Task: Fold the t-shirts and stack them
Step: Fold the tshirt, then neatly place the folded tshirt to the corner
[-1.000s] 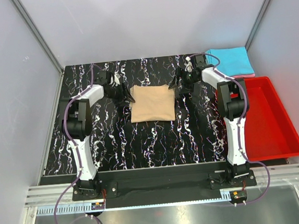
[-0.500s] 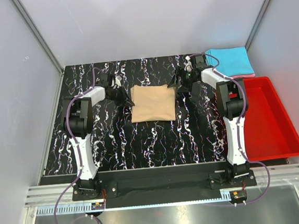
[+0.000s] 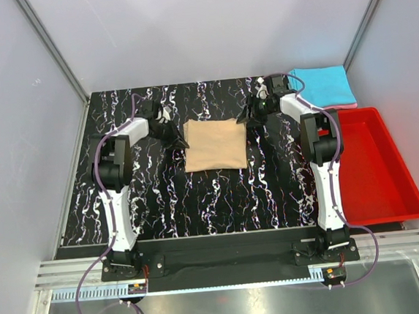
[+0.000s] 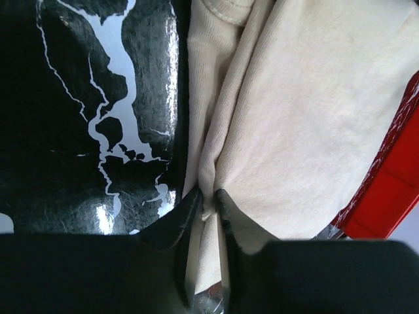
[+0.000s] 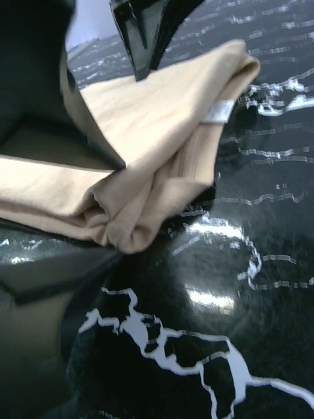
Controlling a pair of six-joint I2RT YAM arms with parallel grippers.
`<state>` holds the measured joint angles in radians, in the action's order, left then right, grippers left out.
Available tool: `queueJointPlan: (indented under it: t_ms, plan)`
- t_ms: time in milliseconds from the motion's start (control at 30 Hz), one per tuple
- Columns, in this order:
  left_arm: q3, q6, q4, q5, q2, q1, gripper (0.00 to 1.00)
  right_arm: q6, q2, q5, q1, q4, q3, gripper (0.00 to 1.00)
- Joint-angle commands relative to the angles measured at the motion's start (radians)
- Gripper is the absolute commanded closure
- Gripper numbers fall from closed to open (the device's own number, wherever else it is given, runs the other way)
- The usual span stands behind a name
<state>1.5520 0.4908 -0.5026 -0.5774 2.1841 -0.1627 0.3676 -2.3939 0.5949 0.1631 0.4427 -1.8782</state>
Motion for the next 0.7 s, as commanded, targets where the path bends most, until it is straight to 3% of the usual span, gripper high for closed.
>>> queueJointPlan:
  t_ms: [0,233,333,400,433,467,500,667]
  plan:
    - [0.048,-0.037,-0.066,0.065,0.051,0.009,0.83,-0.038,-0.066,-0.035,0.006,0.044,-0.013,0.46]
    - [0.114,-0.049,-0.105,0.073,0.124,0.023,0.88,-0.019,-0.073,0.011,0.004,-0.007,0.024,0.73]
    - [0.163,-0.064,-0.126,0.07,0.141,0.028,0.84,0.001,-0.051,0.031,0.004,-0.024,0.053,0.72]
    - [0.236,-0.083,-0.18,0.088,0.152,0.035,0.74,0.025,-0.009,0.061,0.004,-0.068,0.089,0.67]
    - [0.262,-0.089,-0.198,0.091,0.154,0.038,0.69,0.031,0.008,0.066,0.004,-0.082,0.126,0.58]
    - [0.282,-0.092,-0.208,0.094,0.148,0.041,0.63,0.031,0.022,0.068,0.003,-0.093,0.143,0.4]
    - [0.314,-0.098,-0.226,0.091,0.141,0.046,0.54,0.024,0.05,0.065,0.0,-0.105,0.155,0.35]
    - [0.332,-0.097,-0.238,0.062,0.062,0.048,0.48,-0.051,0.061,0.075,-0.02,-0.041,0.145,0.19]
